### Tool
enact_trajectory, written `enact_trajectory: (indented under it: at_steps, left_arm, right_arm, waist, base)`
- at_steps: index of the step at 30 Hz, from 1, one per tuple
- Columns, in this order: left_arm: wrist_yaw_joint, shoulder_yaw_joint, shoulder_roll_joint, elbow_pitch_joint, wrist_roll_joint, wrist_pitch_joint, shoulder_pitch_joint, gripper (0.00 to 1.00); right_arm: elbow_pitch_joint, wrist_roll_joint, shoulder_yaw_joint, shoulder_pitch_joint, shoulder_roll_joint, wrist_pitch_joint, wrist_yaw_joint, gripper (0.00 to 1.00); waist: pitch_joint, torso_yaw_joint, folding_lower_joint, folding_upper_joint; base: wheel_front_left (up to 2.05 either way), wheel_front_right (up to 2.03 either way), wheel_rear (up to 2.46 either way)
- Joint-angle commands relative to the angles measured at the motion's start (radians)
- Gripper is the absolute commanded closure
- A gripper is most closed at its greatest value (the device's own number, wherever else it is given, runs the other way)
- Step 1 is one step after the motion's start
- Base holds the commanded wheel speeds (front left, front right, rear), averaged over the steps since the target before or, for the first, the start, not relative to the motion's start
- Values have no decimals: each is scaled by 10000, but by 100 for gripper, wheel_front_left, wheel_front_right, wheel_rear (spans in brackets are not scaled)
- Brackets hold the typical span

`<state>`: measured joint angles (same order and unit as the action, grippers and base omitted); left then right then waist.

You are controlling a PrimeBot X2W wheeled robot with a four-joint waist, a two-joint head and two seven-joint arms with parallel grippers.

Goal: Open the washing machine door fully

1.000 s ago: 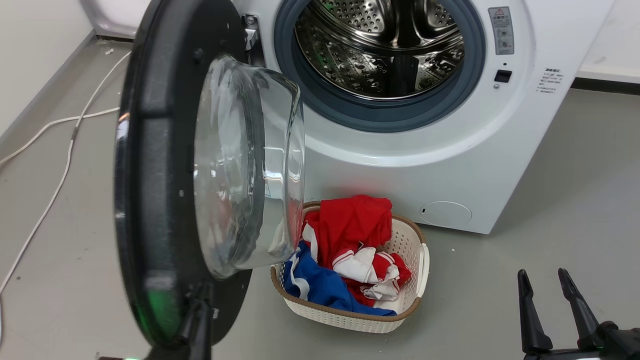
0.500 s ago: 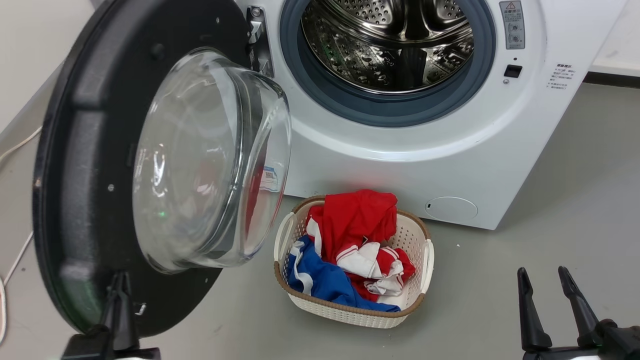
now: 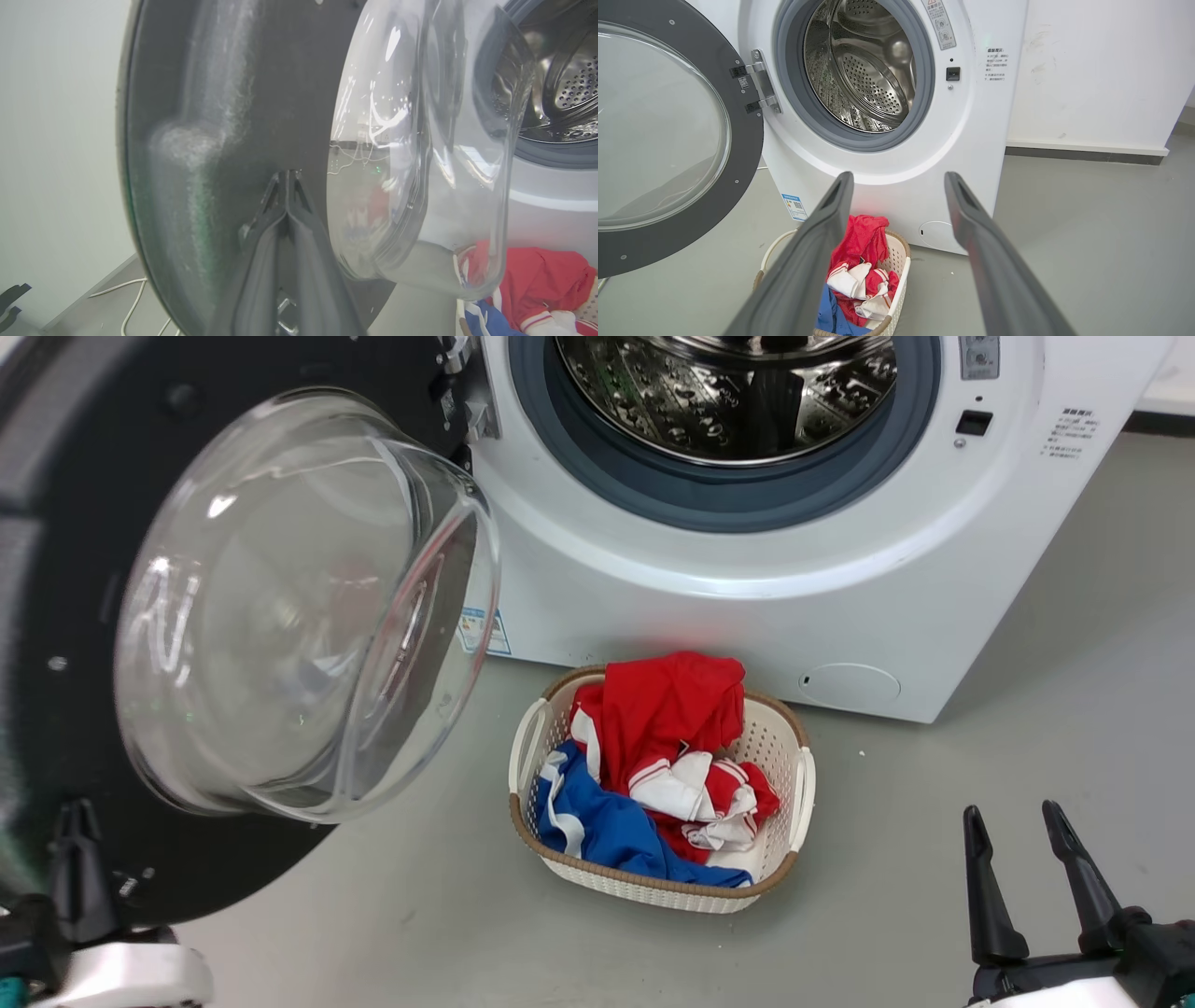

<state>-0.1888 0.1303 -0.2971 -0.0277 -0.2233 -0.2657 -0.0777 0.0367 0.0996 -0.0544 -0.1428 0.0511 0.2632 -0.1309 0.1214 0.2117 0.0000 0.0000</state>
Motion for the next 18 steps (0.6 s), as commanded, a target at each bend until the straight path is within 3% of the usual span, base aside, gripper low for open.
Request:
enact_trajectory:
  at_steps: [1,10,18]
  left_arm:
    - [-61,240,-98,-73,-64,22,177,100]
    - [110,1101,-337,-772,-340,22,857,100]
    - [443,1794,-929,-1821,-645,24,1617,100]
  right_arm:
    - [53,-39,10,143,-17,22,2,0]
    - [79,-211,15,361,-18,22,2,0]
    - [170,-389,-14,586,-19,21,2,0]
  waist:
    - [129,-43,0,0]
    - [580,-166,0,0]
    - [975,-269,0,0]
  base:
    - [0,0,0]
    - [0,0,0]
    - [0,0,0]
